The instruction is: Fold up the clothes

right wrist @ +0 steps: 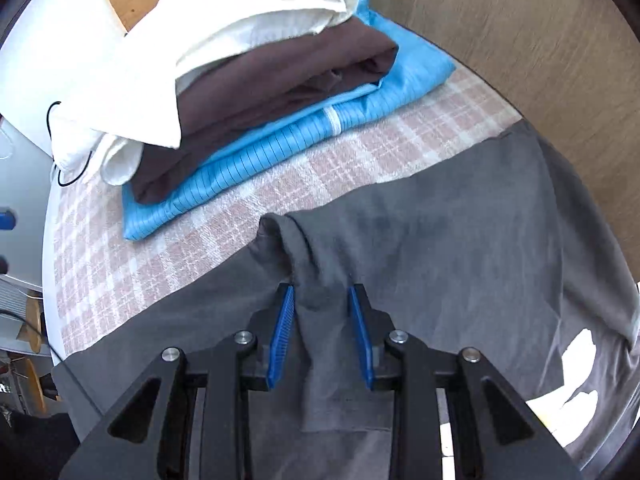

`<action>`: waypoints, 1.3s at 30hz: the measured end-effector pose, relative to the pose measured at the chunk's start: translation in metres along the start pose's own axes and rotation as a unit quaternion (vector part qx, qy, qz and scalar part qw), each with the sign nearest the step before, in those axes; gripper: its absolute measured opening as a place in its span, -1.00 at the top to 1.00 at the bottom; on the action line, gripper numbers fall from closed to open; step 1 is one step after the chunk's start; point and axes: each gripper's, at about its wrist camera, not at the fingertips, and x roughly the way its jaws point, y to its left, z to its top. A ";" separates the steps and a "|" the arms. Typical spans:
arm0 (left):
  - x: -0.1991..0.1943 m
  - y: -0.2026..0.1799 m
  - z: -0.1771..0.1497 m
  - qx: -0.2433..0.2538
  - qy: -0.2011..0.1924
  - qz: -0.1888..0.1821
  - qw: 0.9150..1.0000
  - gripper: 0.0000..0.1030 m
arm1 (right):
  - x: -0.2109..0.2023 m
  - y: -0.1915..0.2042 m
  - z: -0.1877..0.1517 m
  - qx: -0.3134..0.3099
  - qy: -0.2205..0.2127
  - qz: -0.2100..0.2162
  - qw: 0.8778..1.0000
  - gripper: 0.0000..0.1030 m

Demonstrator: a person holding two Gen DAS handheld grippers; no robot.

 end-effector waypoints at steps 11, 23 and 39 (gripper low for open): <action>-0.006 -0.023 -0.215 -0.172 0.056 -0.023 0.983 0.45 | -0.104 0.046 -0.062 0.007 -0.040 0.073 0.997 0.38; 0.013 -0.036 -0.238 -0.142 0.060 -0.099 0.983 0.25 | -0.215 0.075 -0.187 0.068 -0.056 0.075 0.993 0.37; 0.045 -0.017 -0.234 -0.102 0.063 -0.125 0.985 0.25 | -0.161 0.078 -0.094 0.110 -0.053 -0.049 0.991 -0.11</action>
